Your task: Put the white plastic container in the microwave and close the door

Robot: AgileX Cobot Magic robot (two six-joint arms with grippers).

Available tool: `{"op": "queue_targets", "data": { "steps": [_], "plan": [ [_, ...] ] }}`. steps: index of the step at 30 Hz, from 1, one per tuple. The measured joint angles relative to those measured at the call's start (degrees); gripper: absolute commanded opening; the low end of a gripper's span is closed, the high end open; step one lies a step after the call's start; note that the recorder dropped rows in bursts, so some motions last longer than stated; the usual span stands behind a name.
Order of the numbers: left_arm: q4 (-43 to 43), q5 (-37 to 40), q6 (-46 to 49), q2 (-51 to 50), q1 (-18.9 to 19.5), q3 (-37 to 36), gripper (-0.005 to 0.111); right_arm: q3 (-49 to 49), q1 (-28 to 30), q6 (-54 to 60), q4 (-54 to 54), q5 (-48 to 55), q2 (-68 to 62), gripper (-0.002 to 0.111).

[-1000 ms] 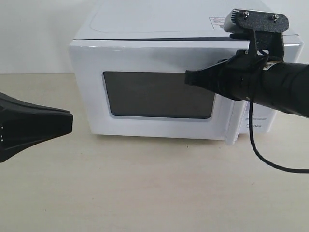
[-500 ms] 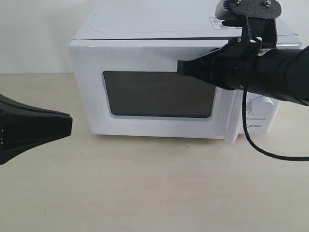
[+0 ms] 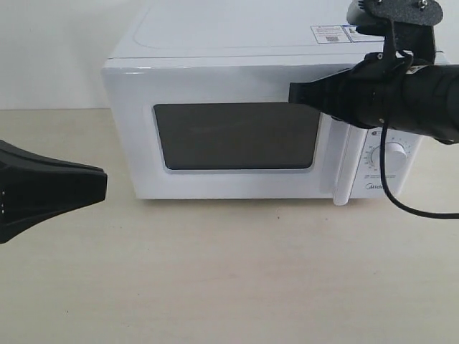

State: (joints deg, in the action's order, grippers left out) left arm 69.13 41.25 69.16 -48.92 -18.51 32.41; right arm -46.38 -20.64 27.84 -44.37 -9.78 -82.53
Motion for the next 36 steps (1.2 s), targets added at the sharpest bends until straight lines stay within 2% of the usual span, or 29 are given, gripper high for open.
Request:
{"op": "queue_targets", "data": {
  "steps": [6,11,14,20,26,36],
  "plan": [
    [0.0,-5.2,0.0,0.0,0.0,0.0,0.004,0.5,0.1,0.4,0.7,6.1,4.9,0.000],
    [0.0,-7.8,0.0,0.0,0.0,0.0,0.004,8.3,-0.2,4.1,0.9,11.2,20.4,0.000],
    [0.0,-7.8,0.0,0.0,0.0,0.0,0.004,12.6,-0.4,5.4,0.9,18.4,31.5,0.000],
    [0.0,-7.8,0.0,0.0,0.0,0.0,0.004,13.6,-0.4,5.6,0.9,27.7,45.3,0.000],
    [0.0,-7.8,0.0,0.0,0.0,0.0,0.004,13.6,-0.4,5.8,0.9,28.6,55.2,0.000],
    [0.0,-7.8,0.0,0.0,0.0,0.0,0.004,13.6,-0.4,6.6,1.2,27.8,63.2,0.000]
  ]
}}
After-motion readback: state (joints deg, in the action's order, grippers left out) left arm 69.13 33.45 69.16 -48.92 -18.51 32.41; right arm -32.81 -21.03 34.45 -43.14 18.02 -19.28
